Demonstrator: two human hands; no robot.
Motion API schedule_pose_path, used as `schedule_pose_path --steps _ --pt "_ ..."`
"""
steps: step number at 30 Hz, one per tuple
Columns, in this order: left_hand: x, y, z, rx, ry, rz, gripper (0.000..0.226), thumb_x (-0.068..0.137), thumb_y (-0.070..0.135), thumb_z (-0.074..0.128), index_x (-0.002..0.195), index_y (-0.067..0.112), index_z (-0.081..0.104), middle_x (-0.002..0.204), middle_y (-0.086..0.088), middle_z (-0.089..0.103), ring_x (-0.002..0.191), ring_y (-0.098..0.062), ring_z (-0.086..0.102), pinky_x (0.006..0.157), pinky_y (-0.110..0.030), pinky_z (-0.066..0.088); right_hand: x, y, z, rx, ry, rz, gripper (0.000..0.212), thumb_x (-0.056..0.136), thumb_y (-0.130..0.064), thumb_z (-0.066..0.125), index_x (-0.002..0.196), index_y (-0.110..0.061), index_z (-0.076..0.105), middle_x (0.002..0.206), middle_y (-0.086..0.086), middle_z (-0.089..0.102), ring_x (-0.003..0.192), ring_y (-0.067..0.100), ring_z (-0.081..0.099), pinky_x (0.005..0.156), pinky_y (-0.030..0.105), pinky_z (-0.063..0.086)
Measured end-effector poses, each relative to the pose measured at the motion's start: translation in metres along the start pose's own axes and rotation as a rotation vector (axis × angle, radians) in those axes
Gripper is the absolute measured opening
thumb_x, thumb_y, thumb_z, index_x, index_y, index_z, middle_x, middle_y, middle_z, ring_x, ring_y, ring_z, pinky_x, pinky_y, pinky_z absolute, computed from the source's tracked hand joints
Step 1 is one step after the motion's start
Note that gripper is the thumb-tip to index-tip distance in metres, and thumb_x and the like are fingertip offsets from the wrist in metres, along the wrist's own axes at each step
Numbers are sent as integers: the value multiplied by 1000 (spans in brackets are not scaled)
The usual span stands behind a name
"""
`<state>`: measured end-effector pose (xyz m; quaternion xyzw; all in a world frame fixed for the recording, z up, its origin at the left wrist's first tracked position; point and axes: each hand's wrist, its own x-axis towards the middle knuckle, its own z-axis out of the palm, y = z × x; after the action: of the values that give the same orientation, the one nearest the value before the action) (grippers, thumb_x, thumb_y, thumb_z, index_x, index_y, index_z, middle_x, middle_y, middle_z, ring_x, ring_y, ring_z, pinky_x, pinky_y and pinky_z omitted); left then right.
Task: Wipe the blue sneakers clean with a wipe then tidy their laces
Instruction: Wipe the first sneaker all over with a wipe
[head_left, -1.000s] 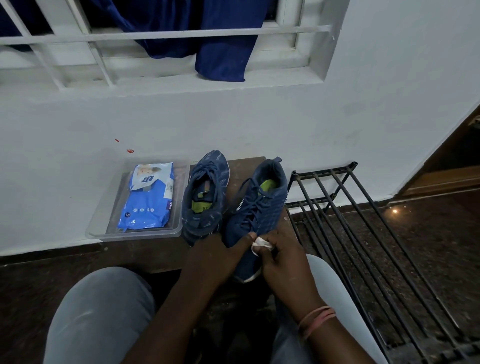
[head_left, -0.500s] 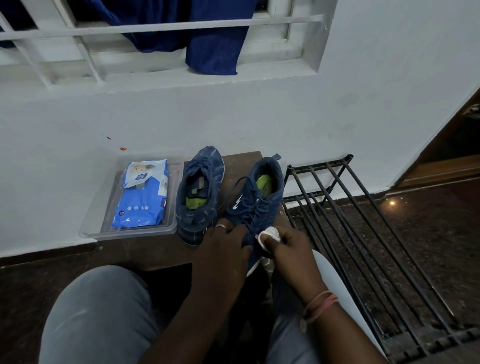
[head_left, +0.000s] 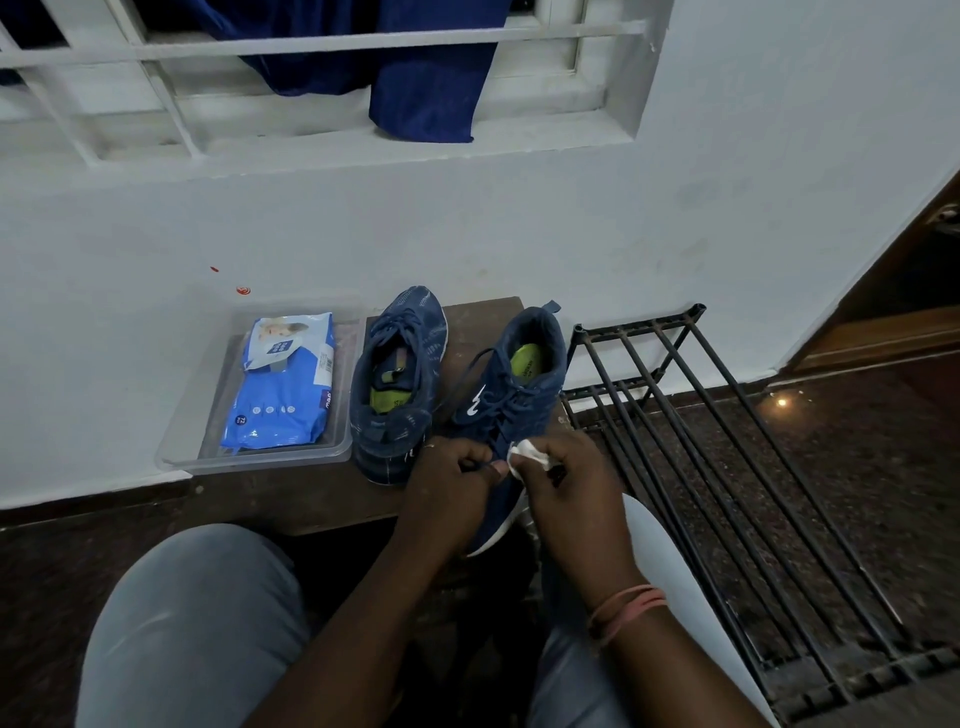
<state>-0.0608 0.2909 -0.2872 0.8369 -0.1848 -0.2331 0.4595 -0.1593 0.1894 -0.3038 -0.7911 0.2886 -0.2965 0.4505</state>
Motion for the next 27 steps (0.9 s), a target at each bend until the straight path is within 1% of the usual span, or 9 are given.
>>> schedule_pose_path --steps 4,6,9,13,16,17,21,25,27 --pt "1 -1 -12 -130 -53 -67 9 98 19 66 97 19 75 94 0 75 90 -15 70 75 -25 50 -9 -9 6 -65 -72 -132 15 94 -10 67 98 -23 75 99 -10 64 96 2 61 83 19 48" --pt "0 -1 -18 -207 -101 -108 14 101 17 62 103 18 75 99 1 77 94 -14 71 82 -27 55 -5 -7 3 -51 -17 -102 15 94 -10 68 93 -23 75 94 -13 67 93 0 62 83 23 51" --pt "-1 -1 -18 -276 -118 -128 18 102 16 59 110 16 76 106 0 78 101 -17 73 95 -39 57 -2 -3 1 -21 50 -31 12 92 -13 72 89 -24 75 90 -16 68 90 -2 63 82 28 52" --pt "0 -1 -17 -301 -105 -150 20 102 13 58 104 18 77 100 -2 78 100 -22 72 93 -41 58 -10 -13 11 -42 -17 -143 11 94 -15 70 101 -22 76 97 -12 67 96 1 62 86 23 51" --pt "-3 -1 -14 -298 -132 -136 18 102 15 59 98 17 76 98 -3 79 101 -27 72 97 -48 56 2 -2 10 -38 112 -4 6 94 -18 71 94 -23 73 90 -10 67 86 0 62 79 34 54" --pt "-3 0 -14 -303 -123 -134 18 102 14 59 97 16 76 98 -4 79 101 -28 72 96 -47 56 2 -2 10 -24 105 -2 7 94 -16 70 93 -23 72 89 -10 66 85 1 62 77 33 54" --pt "0 0 -16 -366 -121 -172 18 101 7 58 100 10 76 99 -12 78 101 -32 72 90 -43 58 -17 -18 15 -36 -46 -80 8 92 -20 70 97 -23 75 91 -13 68 86 0 64 76 17 51" --pt "-1 -1 -10 -358 -130 -149 19 101 12 60 92 15 77 94 -3 80 100 -28 73 94 -43 57 -4 4 10 0 80 70 5 92 -24 70 87 -24 71 85 -9 68 80 5 64 71 32 54" --pt "1 -1 -12 -405 -120 -169 20 102 13 59 93 15 77 95 -5 80 100 -29 73 96 -47 56 -7 -3 10 49 44 18 10 92 -19 70 83 -21 69 80 -10 66 77 6 64 67 32 53"
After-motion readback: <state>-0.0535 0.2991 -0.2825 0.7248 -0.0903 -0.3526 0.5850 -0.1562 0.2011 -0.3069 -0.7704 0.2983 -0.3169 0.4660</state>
